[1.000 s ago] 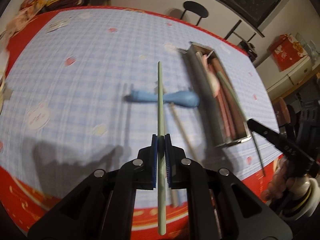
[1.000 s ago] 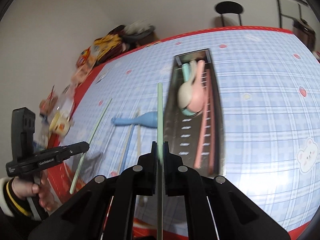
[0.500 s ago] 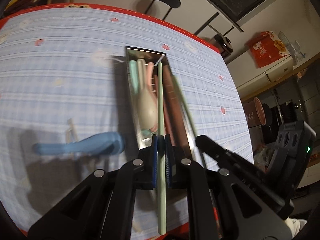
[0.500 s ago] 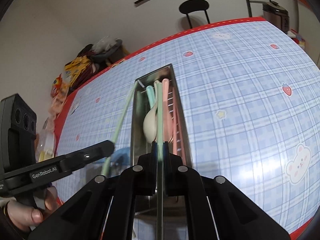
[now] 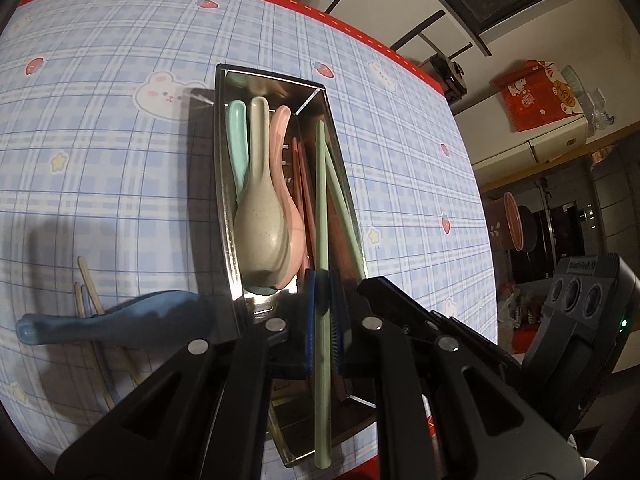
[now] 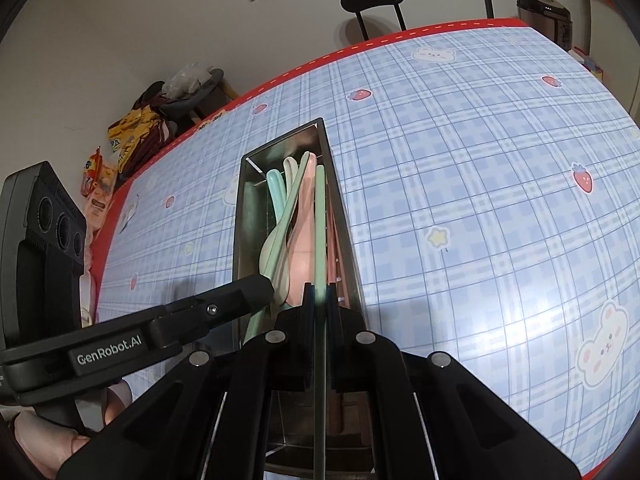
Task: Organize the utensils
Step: 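Lower both green chopsticks into the steel tray and open both grippers, then move both open tools back to the blue spoon and cream chopsticks, then close the right gripper on a cream chopstick while the left tool aligns over another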
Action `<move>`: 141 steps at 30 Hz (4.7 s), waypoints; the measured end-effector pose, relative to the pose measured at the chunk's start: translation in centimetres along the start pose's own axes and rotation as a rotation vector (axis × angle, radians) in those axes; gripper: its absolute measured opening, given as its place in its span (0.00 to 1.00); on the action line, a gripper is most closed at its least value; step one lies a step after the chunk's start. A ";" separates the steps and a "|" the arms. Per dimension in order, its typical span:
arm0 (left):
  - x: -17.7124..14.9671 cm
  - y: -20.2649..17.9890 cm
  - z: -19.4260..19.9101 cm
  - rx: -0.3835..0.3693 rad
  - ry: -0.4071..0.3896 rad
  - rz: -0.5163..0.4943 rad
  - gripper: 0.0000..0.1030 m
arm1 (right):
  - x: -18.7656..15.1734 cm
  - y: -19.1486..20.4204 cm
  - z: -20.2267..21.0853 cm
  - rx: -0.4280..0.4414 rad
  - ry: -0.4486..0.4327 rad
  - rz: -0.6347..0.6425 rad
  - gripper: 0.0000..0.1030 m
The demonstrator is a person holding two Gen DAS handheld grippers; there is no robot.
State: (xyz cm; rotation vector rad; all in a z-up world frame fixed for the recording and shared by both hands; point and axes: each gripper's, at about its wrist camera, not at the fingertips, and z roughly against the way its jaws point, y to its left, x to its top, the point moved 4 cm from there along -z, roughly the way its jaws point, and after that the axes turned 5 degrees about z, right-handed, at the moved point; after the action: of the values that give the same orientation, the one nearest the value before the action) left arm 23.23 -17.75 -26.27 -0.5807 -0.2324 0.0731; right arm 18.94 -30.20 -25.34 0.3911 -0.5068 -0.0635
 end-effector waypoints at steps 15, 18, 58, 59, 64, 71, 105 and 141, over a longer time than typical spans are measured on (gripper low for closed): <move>2.1 0.1 6.6 0.038 -0.184 -0.066 0.74 | 0.9 1.5 3.2 -0.018 -0.085 0.090 0.62; 1.9 0.6 8.6 0.054 -0.219 -0.086 0.87 | 0.7 2.1 4.3 -0.028 -0.110 0.115 0.84; -14.2 12.6 12.2 0.369 -0.229 -0.015 0.92 | -9.3 8.7 5.2 0.081 -0.010 0.468 0.78; -14.1 12.7 12.3 0.367 -0.228 -0.011 0.89 | -9.6 8.8 5.1 0.085 0.000 0.484 0.65; -14.0 13.5 12.3 0.355 -0.210 0.030 0.74 | -11.8 9.8 4.4 0.101 0.059 0.577 0.26; -14.3 13.5 11.6 0.311 -0.184 0.021 0.46 | -13.9 11.5 2.0 0.123 0.145 0.653 0.18; -13.0 11.4 6.5 0.364 -0.079 -0.162 0.36 | -14.9 10.6 -1.2 0.077 0.222 0.640 0.09; -12.8 10.6 5.4 0.517 -0.090 -0.270 0.41 | -14.8 10.4 -1.1 0.081 0.218 0.643 0.09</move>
State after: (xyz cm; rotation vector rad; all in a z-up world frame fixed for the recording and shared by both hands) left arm 9.47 -7.79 -30.26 -0.0287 -0.3628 -0.1016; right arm 6.16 -17.92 -29.09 0.2948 -0.4002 0.6159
